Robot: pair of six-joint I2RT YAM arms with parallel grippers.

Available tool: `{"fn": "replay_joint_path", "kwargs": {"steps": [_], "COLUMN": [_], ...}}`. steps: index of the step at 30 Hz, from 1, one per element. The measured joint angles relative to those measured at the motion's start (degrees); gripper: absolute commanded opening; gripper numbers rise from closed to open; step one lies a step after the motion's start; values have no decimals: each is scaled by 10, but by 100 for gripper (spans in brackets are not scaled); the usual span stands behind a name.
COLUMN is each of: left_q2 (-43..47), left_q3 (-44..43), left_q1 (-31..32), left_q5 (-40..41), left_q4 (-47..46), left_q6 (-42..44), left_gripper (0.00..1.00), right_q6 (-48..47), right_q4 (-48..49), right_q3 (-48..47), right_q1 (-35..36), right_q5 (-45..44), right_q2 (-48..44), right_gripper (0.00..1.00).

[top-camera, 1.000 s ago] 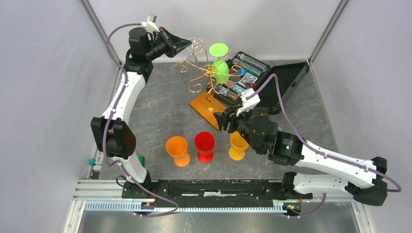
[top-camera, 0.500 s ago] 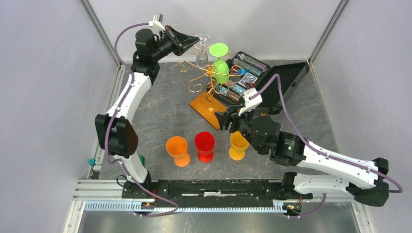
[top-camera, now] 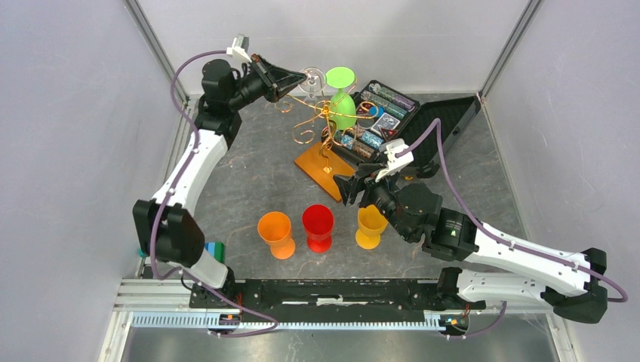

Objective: Take the wine glass off the wine glass rack

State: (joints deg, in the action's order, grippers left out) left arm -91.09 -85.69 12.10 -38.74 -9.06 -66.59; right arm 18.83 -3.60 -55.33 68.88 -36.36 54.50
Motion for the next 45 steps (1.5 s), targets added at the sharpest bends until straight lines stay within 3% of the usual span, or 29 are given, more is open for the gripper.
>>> {"fn": "replay_joint_path", "kwargs": {"steps": [7,23,28,38,45], "left_q2": [68,114,193,437,474], "left_q3": [-14,-43,-44,-26,-3], "left_q1": [-6,-78,-79,-79,-78], "left_q5": [27,118,147,156,96], "left_q4": [59,245,311,409,436], "left_q6": [52,175,198,225,224], "left_gripper": [2,2,2,2,2], "right_q6": [7,-20,-66,-179,-253], "right_q4": [7,99,194,411,553], "right_q3": [1,41,44,43,-4], "right_q1": [0,0,0,0,0], "right_q5": [8,71,131,275,322], "right_q2": [-2,-15,17,125,230], "right_gripper": [77,88,88,88,85]}}
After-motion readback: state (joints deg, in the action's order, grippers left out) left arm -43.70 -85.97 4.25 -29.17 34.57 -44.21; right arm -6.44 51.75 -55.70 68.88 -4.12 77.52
